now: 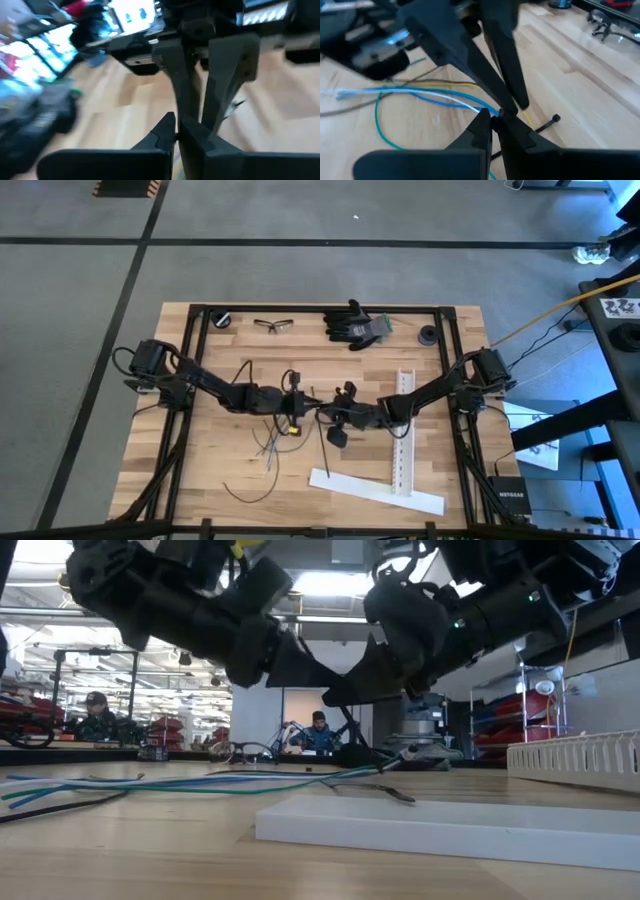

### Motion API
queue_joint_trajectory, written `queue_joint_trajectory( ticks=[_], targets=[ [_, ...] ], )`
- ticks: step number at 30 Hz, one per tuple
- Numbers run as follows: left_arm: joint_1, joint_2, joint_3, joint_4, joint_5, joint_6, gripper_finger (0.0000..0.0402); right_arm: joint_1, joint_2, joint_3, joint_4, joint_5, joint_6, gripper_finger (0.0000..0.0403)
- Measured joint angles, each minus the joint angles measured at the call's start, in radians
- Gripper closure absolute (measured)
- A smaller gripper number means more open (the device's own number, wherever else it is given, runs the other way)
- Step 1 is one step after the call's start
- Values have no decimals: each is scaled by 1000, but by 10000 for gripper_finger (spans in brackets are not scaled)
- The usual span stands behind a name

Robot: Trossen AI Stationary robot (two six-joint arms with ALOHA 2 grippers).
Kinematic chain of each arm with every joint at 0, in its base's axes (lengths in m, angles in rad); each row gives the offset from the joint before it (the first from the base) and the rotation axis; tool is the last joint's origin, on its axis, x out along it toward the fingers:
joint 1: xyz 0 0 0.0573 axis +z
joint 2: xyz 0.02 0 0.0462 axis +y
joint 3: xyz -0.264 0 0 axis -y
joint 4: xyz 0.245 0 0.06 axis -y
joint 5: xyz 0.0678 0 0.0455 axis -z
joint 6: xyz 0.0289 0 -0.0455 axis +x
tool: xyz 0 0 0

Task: Ziptie cables
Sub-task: Wrap the cable wires with the black zip tie

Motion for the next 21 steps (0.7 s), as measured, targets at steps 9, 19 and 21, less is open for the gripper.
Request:
queue_joint_trajectory(
  ticks=[9,19,21],
  targets=[
    [21,-87,17,-185,-261,171,401,38,68,-1,-110,-121,172,401],
    [14,-207,20,-280,-222,-35,401,43,35,1,-88,1,121,402],
    [16,-252,19,-343,-134,-138,401,43,16,0,-85,31,87,402]
  ],
)
